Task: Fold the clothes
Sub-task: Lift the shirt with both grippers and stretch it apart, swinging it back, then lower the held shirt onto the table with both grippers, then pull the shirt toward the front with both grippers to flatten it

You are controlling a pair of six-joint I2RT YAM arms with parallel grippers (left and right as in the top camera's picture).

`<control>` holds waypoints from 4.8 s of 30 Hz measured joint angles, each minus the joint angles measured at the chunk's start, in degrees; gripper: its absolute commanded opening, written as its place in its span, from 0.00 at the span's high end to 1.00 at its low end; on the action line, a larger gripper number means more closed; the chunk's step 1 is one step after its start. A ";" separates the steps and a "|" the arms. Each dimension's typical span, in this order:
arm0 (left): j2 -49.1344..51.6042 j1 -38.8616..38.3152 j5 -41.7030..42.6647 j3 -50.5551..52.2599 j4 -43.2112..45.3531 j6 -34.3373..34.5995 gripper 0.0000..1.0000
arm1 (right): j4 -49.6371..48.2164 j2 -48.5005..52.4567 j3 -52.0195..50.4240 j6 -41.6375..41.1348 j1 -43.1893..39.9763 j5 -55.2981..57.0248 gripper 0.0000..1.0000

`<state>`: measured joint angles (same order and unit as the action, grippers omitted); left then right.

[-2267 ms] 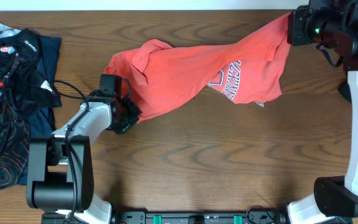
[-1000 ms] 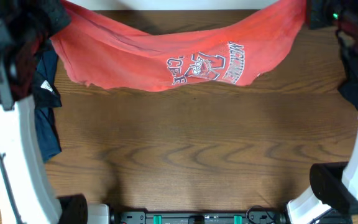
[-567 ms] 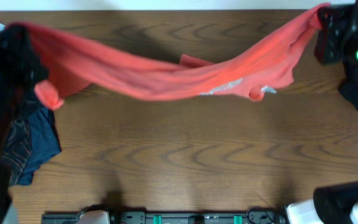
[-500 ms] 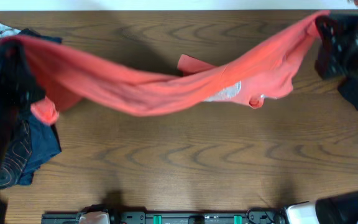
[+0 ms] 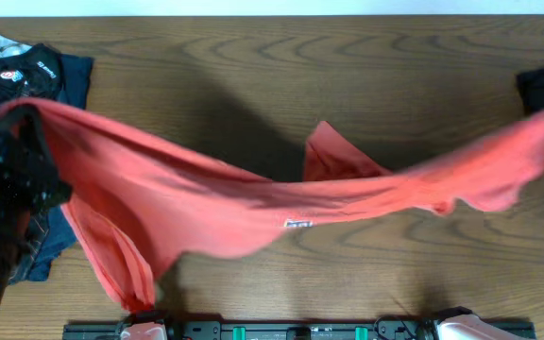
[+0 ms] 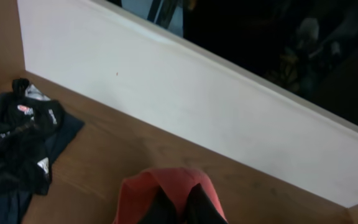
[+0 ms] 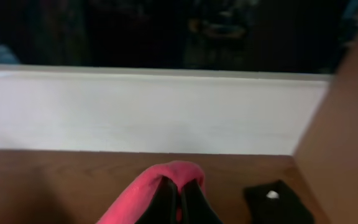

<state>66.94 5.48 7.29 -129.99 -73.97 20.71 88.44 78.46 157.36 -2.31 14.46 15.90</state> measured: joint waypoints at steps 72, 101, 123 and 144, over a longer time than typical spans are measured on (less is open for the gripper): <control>46.58 0.00 12.79 -4.11 -5.68 7.48 0.94 | -0.59 51.63 2.25 -3.08 -25.64 -42.07 0.98; 48.19 -0.57 9.90 1.07 -16.68 -3.82 0.94 | 8.74 51.76 -7.98 3.19 -20.24 -36.52 0.99; 15.39 -7.41 1.31 54.45 11.02 0.48 0.94 | -1.25 23.76 -55.06 4.17 -18.36 -34.18 0.99; 3.67 -7.41 3.02 83.38 20.85 4.83 0.94 | -23.67 16.15 -98.36 -6.43 -19.47 -32.68 0.98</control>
<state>70.61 -1.93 10.31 -46.61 -53.12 25.54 64.77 94.61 59.00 -8.73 -5.02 -16.78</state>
